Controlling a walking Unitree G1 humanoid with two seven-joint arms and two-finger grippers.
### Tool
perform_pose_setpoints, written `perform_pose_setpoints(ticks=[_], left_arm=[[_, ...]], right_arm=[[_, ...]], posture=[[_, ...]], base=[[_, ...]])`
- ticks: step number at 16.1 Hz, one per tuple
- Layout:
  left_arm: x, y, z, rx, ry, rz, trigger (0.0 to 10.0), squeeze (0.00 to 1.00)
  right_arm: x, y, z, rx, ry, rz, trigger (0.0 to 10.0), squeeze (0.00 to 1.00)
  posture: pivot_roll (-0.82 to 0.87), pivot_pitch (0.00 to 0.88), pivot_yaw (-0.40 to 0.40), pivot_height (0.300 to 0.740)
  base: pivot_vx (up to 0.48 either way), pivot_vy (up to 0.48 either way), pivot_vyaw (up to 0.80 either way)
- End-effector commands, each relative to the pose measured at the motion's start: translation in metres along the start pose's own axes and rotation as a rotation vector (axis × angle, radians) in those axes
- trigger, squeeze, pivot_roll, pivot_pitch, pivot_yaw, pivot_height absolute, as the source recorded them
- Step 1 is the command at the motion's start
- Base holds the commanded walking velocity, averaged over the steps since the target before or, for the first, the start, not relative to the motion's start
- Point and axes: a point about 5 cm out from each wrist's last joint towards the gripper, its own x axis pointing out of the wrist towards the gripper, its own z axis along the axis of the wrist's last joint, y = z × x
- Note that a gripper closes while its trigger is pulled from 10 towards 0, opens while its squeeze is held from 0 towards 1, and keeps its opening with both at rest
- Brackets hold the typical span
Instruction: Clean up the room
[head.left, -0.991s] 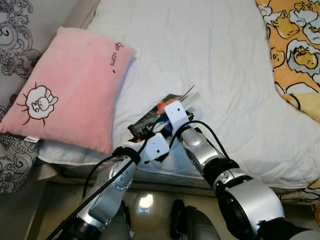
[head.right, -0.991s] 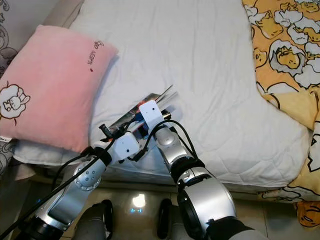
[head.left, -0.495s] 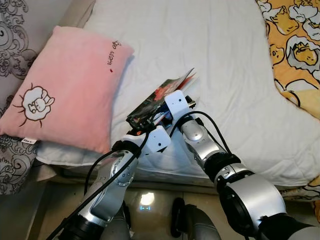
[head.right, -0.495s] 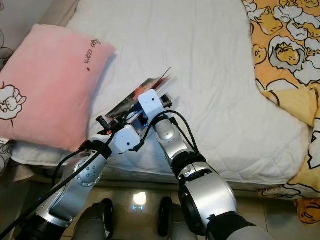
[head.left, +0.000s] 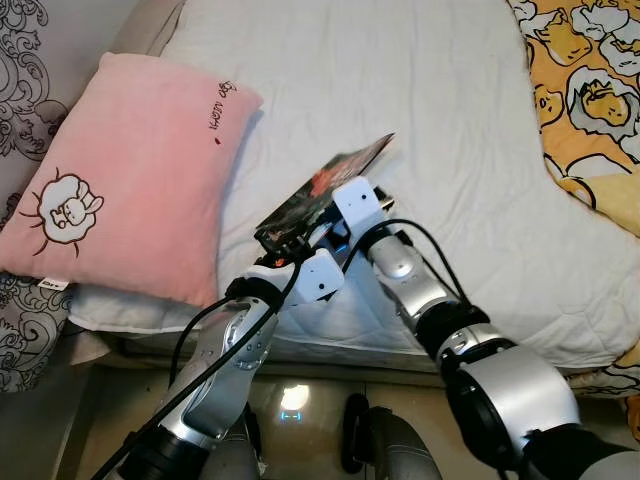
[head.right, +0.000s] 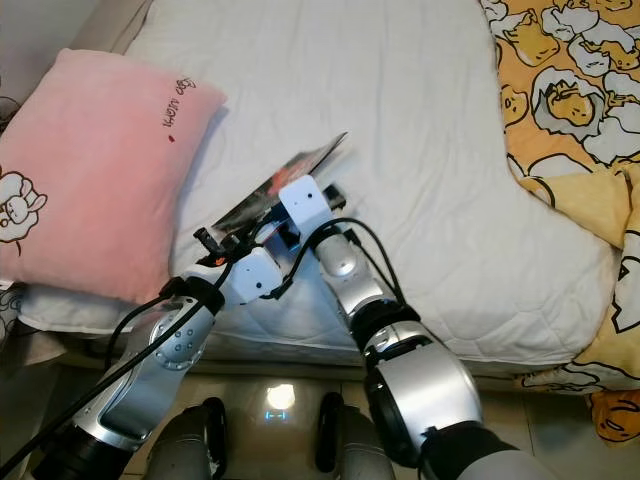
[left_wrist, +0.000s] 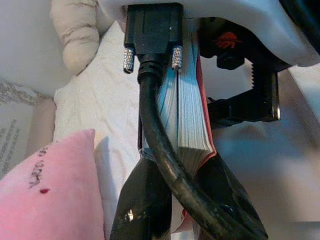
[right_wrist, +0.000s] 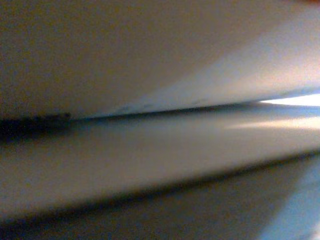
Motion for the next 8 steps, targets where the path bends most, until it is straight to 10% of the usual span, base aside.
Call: perform_pose_setpoints(ticks=[1,5,8], left_arm=[[0.001,-0.004,0.013,0.008,-0.061,-0.011,10.0,0.0],[0.002,-0.008,0.005,-0.006,-0.013,-0.042,10.0,0.0],[0.004,-0.009,0.002,0.002,0.006,-0.05,10.0,0.0]], right_arm=[[0.004,0.0,0.016,0.017,-0.08,0.01,10.0,0.0],[0.008,0.0,0.007,0.593,0.064,0.028,10.0,0.0],[0.012,-0.011,0.012,0.662,0.129,0.078,10.0,0.0]], posture=[[0.3,0.28,-0.081,0.74],[0.3,0.276,-0.085,0.74],[0.28,0.27,-0.09,0.74]], base=[[0.0,0.0,0.0],[0.0,0.0,0.0],[0.0,0.0,0.0]])
